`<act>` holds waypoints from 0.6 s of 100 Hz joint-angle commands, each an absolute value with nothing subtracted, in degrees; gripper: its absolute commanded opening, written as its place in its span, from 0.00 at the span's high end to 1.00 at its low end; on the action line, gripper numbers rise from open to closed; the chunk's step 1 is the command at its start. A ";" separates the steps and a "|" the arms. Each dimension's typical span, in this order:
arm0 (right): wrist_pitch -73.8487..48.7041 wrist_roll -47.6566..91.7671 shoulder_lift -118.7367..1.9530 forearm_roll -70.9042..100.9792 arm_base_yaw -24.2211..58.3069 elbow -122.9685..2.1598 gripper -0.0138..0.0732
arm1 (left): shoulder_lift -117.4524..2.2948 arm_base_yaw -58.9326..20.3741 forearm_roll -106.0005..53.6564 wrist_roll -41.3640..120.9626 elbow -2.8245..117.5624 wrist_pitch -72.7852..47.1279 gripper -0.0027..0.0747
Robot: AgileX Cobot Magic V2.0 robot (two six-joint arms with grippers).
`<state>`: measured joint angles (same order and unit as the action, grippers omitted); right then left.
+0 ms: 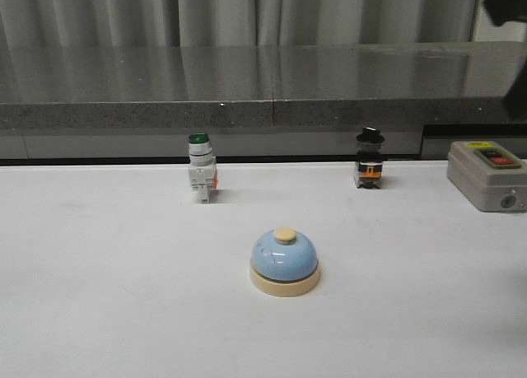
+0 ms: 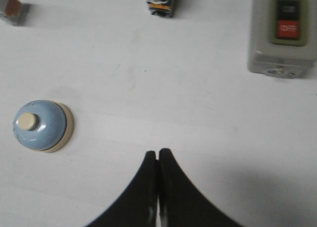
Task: Place and press bell with both arms
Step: 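Move the closed right gripper over the bell's tan button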
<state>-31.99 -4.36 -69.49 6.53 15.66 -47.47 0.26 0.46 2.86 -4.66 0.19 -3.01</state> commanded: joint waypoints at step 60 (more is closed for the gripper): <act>-24.99 -4.20 -93.06 7.15 34.06 -62.01 0.91 | 2.06 0.54 2.71 -5.22 -3.08 1.68 0.99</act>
